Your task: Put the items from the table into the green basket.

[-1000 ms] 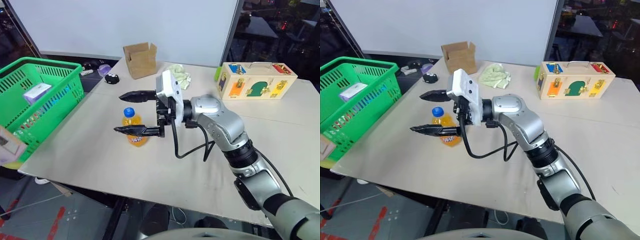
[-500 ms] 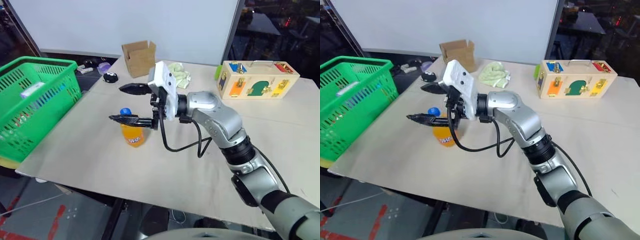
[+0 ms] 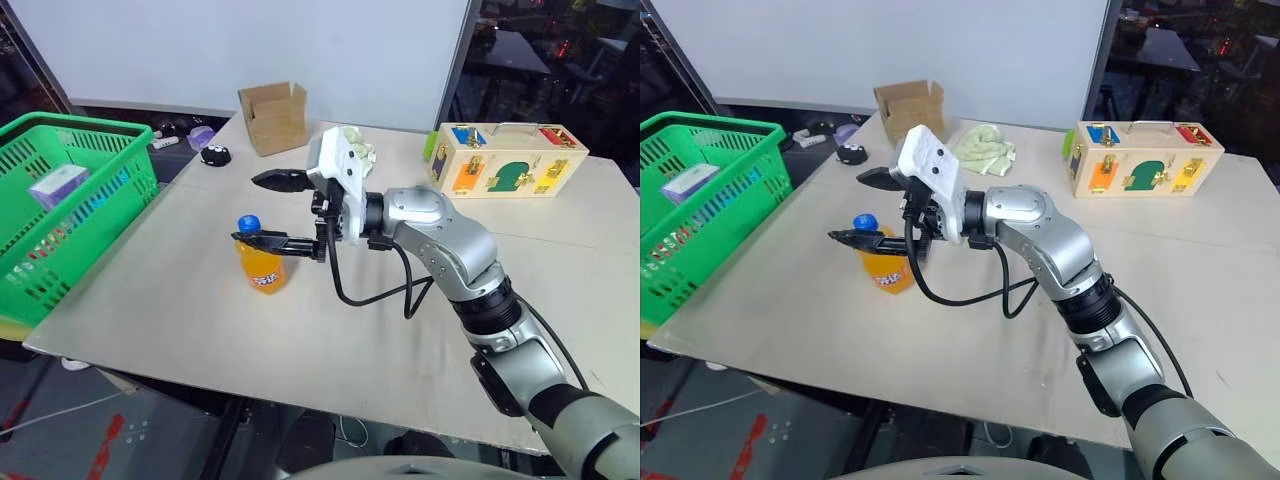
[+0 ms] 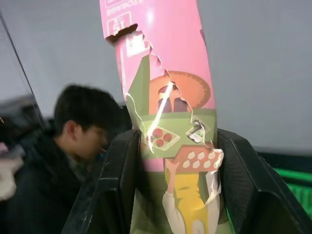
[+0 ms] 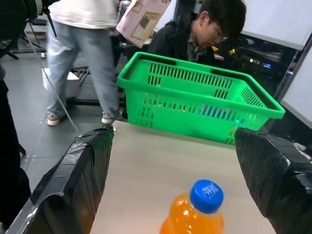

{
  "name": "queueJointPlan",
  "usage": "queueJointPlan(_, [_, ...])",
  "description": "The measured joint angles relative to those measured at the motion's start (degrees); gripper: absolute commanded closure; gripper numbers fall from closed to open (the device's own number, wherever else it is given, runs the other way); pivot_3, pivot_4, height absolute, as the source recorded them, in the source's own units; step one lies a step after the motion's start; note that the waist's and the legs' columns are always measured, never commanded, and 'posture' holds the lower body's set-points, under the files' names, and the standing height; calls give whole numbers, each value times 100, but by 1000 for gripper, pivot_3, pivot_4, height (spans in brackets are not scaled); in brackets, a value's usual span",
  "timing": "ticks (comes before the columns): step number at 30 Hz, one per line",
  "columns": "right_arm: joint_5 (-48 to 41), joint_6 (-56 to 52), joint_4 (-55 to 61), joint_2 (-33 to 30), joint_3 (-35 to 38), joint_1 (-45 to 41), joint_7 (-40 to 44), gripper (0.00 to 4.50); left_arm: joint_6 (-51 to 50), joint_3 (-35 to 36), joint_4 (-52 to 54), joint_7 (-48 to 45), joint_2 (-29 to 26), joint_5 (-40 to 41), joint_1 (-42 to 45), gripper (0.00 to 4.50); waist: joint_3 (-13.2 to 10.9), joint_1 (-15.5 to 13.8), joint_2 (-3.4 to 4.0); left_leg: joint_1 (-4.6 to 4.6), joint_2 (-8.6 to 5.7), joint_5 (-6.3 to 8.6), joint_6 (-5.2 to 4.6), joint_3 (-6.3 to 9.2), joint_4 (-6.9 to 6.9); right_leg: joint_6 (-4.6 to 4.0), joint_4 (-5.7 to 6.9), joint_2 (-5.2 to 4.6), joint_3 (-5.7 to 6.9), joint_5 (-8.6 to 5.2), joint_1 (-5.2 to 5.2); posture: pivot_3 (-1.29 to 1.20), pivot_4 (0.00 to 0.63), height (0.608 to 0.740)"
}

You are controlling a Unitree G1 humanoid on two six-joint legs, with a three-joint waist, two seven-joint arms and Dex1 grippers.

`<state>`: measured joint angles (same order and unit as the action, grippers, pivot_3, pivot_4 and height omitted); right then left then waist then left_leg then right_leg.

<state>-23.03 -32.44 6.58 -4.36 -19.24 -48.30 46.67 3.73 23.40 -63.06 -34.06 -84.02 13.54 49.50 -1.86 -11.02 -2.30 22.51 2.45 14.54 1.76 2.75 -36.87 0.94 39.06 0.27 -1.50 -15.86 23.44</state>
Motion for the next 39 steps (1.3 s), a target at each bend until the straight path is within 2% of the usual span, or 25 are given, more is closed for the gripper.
queueJointPlan(3, [-4, 0, 20, -7, 0, 2, -8, 274, 612, -193, -143, 64, 258, -283, -1, 2146, 0, 17, 0, 1, 0, -3, 5, 10, 0, -1, 2, 0, 9, 0, -2, 329, 0, 740])
queueJointPlan(8, [-6, -30, 157, -84, 0, 4, -14, 274, 1723, -795, -520, 874, 736, -1100, -150, 2146, 2, 71, -3, 3, -2, -7, 11, 9, -2, -1, 3, -5, 8, 3, -4, 308, 0, 740])
queueJointPlan(12, [-5, -113, 194, -162, 3, 44, -74, 274, 1784, -1001, -966, 1337, 1032, -1446, -402, 2146, 4, 149, -5, 3, -3, -7, 11, 10, -2, -2, 13, -4, 10, 4, -1, 278, 0, 740])
queueJointPlan(13, [-5, -122, 212, -171, 3, 62, -90, 237, 1722, -983, -1039, 1378, 1054, -1442, -506, 1596, 3, 181, -5, 3, -3, -7, 11, 10, -2, -2, 17, -6, 10, 4, 0, 275, 0, 740])
queueJointPlan(14, [-5, -134, 239, -190, 3, 80, -101, 237, 1661, -952, -1102, 1416, 1089, -1432, -601, 1379, 4, 210, -6, 3, -3, -7, 11, 11, -2, -2, 20, -6, 12, 4, 1, 271, 0, 740])
queueJointPlan(16, [-6, -194, 314, -211, 3, 105, -148, 237, 1608, -771, -1169, 1450, 1132, -1320, -831, 336, 4, 284, -7, 1, -3, -7, 11, 9, -2, -2, 26, -9, 10, 4, 1, 264, 0, 740])
queueJointPlan(17, [-6, -204, 334, -211, 3, 116, -159, 237, 1603, -757, -1175, 1455, 1133, -1308, -867, 78, 4, 299, -7, 0, -3, -7, 11, 9, -2, -2, 27, -10, 10, 3, 1, 263, 0, 740])
queueJointPlan(20, [-7, -246, 378, -266, 3, 211, -185, 237, 1569, -399, -1147, 1242, 1134, -981, -1060, 78, 4, 353, -7, -6, -4, -7, 11, 10, -3, -3, 42, -11, 11, 3, 1, 261, 0, 740])
queueJointPlan(22, [-5, -246, 381, -325, 3, 241, -184, 237, 1448, -88, -900, 789, 1146, -614, -1153, 78, 5, 372, -7, -8, -4, -7, 12, 11, -13, -4, 56, -11, 12, 2, 0, 261, 0, 740])
queueJointPlan(24, [-2, -244, 385, -359, 4, 250, -183, 237, 1198, 165, -401, 248, 1184, -226, -1327, 78, 4, 381, -6, -9, -5, -7, 12, 12, -24, -4, 68, -12, 12, 2, -2, 259, 0, 740])
queueJointPlan(27, [-3, -223, 406, -415, 0, 309, -161, 237, -531, 909, 2405, -718, 1633, 1040, -2889, 78, -2, 427, 8, -27, -12, -9, 14, 3, -26, -4, 71, -30, 0, 1, -15, 255, 0, 740])
queueJointPlan(28, [-2, -221, 403, -440, 5, 322, -158, 237, -951, 976, 2998, -857, 1761, 1297, -3205, 78, -2, 429, 8, -36, -12, -9, 14, 1, -26, -4, 72, -31, -4, 1, -23, 244, 0, 740])
queueJointPlan(29, [-6, -219, 413, -447, 6, 348, -152, 237, -1826, 1216, 4231, -946, 1963, 1855, -3910, 78, -1, 461, 8, -41, -11, -9, 14, 0, -26, -4, 65, -32, -7, 1, -31, 238, 0, 740])
queueJointPlan(32, [-50, -234, 462, -573, 54, 433, -101, 237, -3203, 1182, 6484, -994, 2392, 2813, -5062, 78, -2, 548, 8, -57, -18, -8, 13, -5, -25, -2, 57, -40, -15, 0, -50, 206, 0, 740])
queueJointPlan(33, [-92, -240, 542, -666, 130, 526, -74, 237, -3616, 944, 7413, -966, 2618, 3109, -5460, 78, -3, 567, 10, -61, -20, -8, 13, -10, -24, -2, 58, -41, -22, 0, -52, 197, 0, 740])
queueJointPlan(36, [-191, -336, 698, -845, 235, 609, -59, 237, -3981, 421, 8351, -714, 2969, 3157, -5717, 78, -6, 598, 14, -77, -13, -8, 12, -3, -23, -4, 71, -19, -22, -1, -52, 155, 0, 740])
queueJointPlan(39, [-291, -468, 928, -1026, 329, 681, -76, 237, -4137, -94, 8768, -376, 3174, 2886, -5642, 78, -17, 649, 40, -82, -9, -9, 11, 6, -21, -6, 72, -7, -19, -1, -56, 112, 0, 740])
